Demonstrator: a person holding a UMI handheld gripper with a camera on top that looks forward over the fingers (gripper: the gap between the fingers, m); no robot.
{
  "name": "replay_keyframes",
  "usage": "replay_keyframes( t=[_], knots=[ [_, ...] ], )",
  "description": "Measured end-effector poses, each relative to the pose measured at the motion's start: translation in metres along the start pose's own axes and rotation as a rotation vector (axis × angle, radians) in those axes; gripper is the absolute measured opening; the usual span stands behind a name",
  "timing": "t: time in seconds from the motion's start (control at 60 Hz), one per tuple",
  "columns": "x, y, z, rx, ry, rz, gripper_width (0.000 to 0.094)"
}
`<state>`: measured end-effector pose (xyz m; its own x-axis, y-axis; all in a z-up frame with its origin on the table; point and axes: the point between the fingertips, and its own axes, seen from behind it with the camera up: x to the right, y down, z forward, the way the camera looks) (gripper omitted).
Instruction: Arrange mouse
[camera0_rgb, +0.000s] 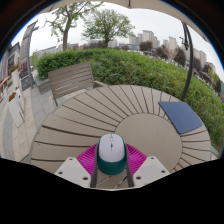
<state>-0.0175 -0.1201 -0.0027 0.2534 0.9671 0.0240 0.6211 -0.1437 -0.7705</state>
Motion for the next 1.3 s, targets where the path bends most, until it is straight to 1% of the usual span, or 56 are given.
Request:
replay_keyframes(
  t=[0.083, 0.15, 0.233, 0.3, 0.333, 0.367, 0.45, 0.517, 0.533, 0.55, 0.633, 0.65, 0.7, 0.75, 0.767, 0.783, 0.883, 0.9, 0.917, 0.95, 0.967, 1.0, 1.067, 1.133, 1.3],
  knots=[
    [0.023, -0.051, -0.018, 0.080, 0.002, 0.002, 0.0417],
    [0.050, -0.099, -0.024, 0.116, -0.021, 0.058, 0.0417],
    [0.107, -0.163, -0.024, 0.182, -0.006, 0.082, 0.0417],
    [0.159, -0.198, -0.008, 0.206, 0.017, 0.081, 0.0416],
    [0.186, -0.210, 0.003, 0.212, 0.033, 0.087, 0.0416],
    [0.212, -0.213, 0.016, 0.199, 0.047, 0.078, 0.0416],
    [0.279, -0.205, 0.059, 0.148, 0.112, 0.071, 0.0417],
    [0.317, -0.187, 0.092, 0.096, 0.142, 0.067, 0.0417],
    [0.328, -0.172, 0.095, 0.084, 0.146, 0.068, 0.0417],
    [0.335, -0.171, 0.106, 0.068, 0.150, 0.068, 0.0417],
    [0.354, -0.137, 0.135, -0.011, 0.143, 0.081, 0.0417],
    [0.361, -0.119, 0.137, -0.023, 0.140, 0.080, 0.0417],
    [0.366, -0.105, 0.145, -0.062, 0.134, 0.086, 0.0418],
    [0.367, -0.090, 0.149, -0.093, 0.128, 0.085, 0.0426],
    [0.366, -0.088, 0.149, -0.073, 0.123, 0.086, 0.0427],
    [0.368, -0.090, 0.149, -0.056, 0.123, 0.084, 0.0438],
    [0.370, -0.088, 0.146, -0.063, 0.123, 0.067, 0.0515],
    [0.369, -0.090, 0.144, -0.064, 0.125, 0.066, 0.0555],
    [0.371, -0.089, 0.144, -0.070, 0.129, 0.065, 0.0625],
    [0.375, -0.088, 0.139, -0.084, 0.145, 0.069, 0.0803],
    [0.375, -0.089, 0.135, -0.086, 0.149, 0.073, 0.0870],
    [0.373, -0.091, 0.126, -0.090, 0.147, 0.084, 0.0823],
    [0.364, -0.094, 0.093, -0.106, 0.126, 0.098, 0.0853],
    [0.352, -0.092, 0.046, -0.126, 0.108, 0.105, 0.0856],
    [0.316, -0.061, -0.073, -0.161, 0.081, 0.087, 0.0856]
  ],
)
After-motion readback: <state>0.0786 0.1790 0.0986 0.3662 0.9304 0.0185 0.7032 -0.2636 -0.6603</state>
